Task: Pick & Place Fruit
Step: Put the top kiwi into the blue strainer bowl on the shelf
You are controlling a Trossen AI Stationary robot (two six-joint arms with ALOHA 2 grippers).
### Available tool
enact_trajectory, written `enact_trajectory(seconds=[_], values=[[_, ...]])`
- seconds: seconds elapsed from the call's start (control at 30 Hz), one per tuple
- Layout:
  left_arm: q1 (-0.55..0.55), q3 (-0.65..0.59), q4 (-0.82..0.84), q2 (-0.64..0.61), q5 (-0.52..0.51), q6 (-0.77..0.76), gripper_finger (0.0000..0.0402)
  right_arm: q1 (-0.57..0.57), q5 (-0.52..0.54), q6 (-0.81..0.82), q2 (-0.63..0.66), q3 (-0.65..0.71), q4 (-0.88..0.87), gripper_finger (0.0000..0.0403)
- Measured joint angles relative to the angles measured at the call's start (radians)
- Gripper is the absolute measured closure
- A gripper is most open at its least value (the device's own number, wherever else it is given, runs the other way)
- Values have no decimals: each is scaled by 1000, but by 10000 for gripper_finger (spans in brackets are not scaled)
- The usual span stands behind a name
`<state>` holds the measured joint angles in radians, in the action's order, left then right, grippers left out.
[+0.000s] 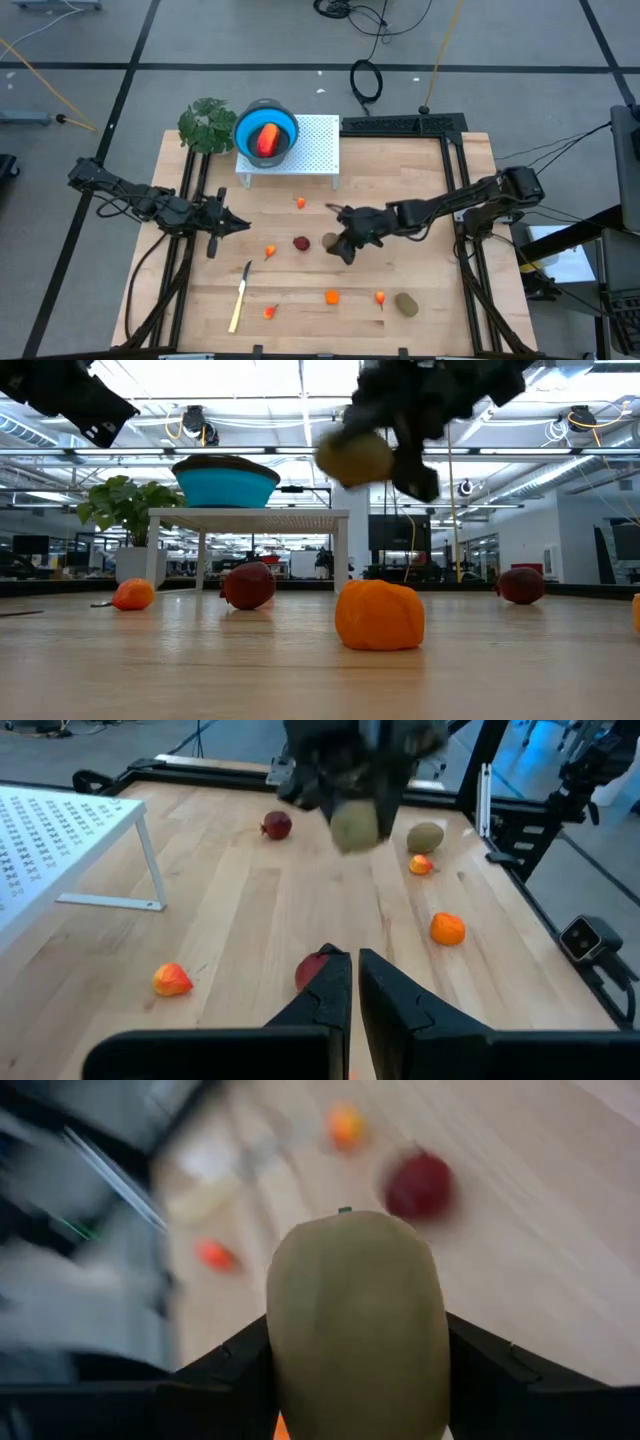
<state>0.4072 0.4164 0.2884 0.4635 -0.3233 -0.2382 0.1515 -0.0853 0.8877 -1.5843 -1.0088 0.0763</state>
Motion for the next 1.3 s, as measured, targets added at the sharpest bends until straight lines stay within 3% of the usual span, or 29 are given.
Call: enact_trajectory(seconds=[0.27, 0.53, 0.73, 0.97, 1.3], values=[[0, 0, 32, 0, 5, 0, 380, -1, 4, 393, 10, 0, 338, 198], [0, 0, 32, 0, 7, 8, 380, 1, 2, 706, 9, 0, 453, 197], [0, 0, 32, 0, 7, 8, 380, -3, -20, 817, 9, 0, 488, 196], [0, 0, 33, 0, 8, -8, 380, -6, -16, 768, 9, 0, 488, 196], [0, 0, 32, 0, 9, -12, 380, 1, 37, 130, 9, -1, 450, 195]])
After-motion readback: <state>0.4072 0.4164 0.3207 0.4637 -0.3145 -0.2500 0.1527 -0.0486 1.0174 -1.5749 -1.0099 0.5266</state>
